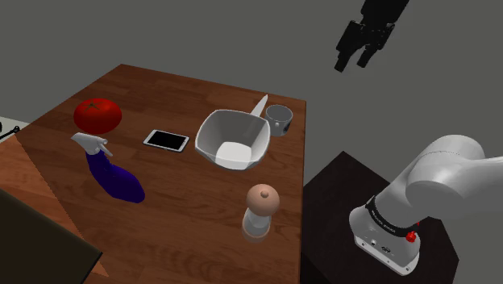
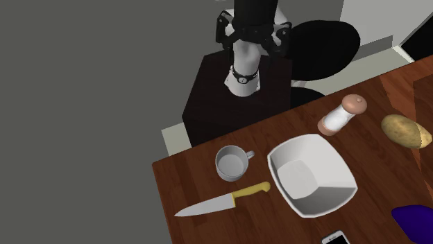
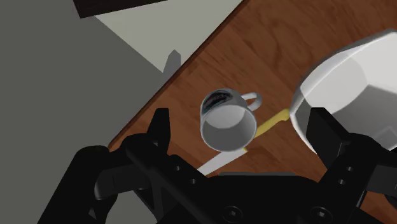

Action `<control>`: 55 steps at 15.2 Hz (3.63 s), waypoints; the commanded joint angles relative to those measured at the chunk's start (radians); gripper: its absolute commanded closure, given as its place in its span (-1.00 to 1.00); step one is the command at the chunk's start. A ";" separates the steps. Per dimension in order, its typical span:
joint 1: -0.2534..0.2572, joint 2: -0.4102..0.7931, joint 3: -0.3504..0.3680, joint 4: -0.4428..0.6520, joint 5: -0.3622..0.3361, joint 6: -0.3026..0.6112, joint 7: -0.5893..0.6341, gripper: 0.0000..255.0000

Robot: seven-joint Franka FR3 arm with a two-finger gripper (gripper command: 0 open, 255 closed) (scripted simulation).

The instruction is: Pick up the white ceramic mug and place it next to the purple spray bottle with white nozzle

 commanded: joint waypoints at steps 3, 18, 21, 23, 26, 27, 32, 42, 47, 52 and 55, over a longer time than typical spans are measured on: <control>-0.004 0.020 -0.001 -0.049 -0.003 0.075 -0.003 -1.00; -0.027 0.373 -0.017 -0.239 -0.019 0.660 -0.019 -1.00; -0.030 0.481 -0.021 -0.235 -0.019 0.773 -0.023 -1.00; -0.032 0.553 -0.025 -0.225 -0.017 0.840 -0.026 -1.00; -0.030 0.585 -0.025 -0.238 -0.014 0.886 -0.029 -1.00; -0.030 0.596 -0.025 -0.242 -0.012 0.901 -0.029 -1.00; -0.027 0.639 -0.025 -0.255 -0.007 0.956 -0.033 -1.00; -0.027 0.639 -0.025 -0.255 -0.007 0.955 -0.033 1.00; -0.027 0.639 -0.025 -0.255 -0.007 0.955 -0.033 1.00; -0.029 0.608 -0.024 -0.240 -0.011 0.909 -0.029 1.00; -0.030 0.579 -0.024 -0.222 -0.015 0.863 -0.025 1.00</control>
